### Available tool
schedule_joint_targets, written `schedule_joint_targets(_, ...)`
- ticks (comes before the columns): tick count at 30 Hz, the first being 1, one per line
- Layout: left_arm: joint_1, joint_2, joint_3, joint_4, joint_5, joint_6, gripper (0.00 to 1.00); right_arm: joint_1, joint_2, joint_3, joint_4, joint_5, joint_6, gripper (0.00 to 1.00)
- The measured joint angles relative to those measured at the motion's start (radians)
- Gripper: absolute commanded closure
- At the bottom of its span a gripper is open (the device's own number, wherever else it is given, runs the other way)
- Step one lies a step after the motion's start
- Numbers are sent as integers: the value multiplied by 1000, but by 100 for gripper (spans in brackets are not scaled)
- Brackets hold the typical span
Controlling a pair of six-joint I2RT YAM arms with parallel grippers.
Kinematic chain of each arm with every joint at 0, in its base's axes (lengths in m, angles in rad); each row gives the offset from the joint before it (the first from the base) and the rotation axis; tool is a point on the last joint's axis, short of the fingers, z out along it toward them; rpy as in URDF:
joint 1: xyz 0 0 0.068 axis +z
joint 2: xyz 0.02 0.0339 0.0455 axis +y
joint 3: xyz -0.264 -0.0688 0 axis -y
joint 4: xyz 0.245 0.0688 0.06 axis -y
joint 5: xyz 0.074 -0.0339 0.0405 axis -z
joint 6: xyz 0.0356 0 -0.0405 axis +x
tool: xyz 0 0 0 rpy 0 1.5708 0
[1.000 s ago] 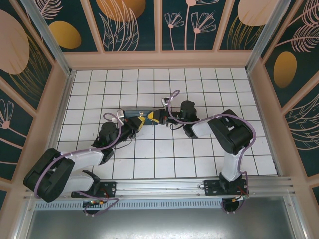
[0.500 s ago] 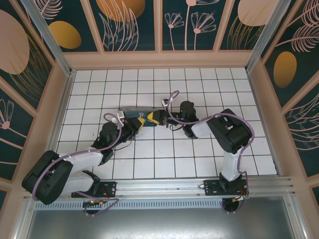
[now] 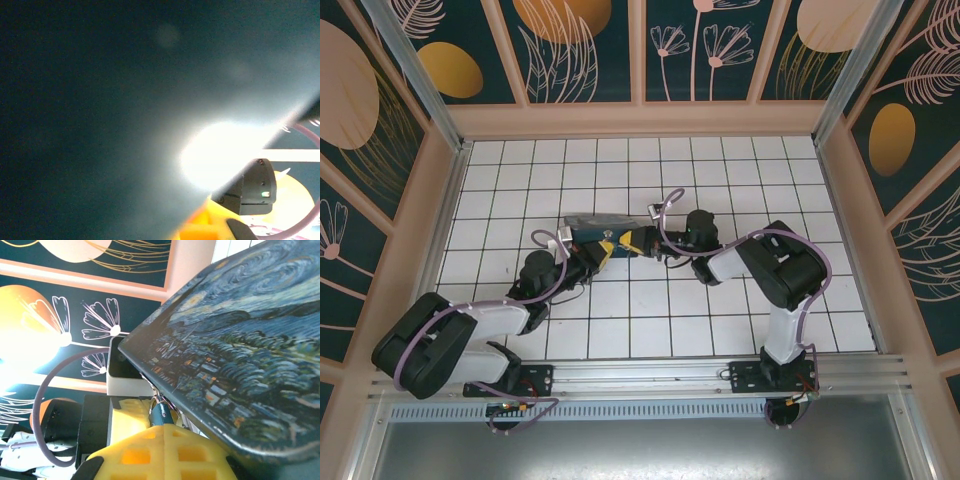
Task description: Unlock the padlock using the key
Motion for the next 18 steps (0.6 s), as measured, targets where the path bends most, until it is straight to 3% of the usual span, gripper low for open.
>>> schedule_joint_targets(18, 1, 42, 0, 133, 4, -101, 100, -11, -8, -3, 114, 2, 90, 100)
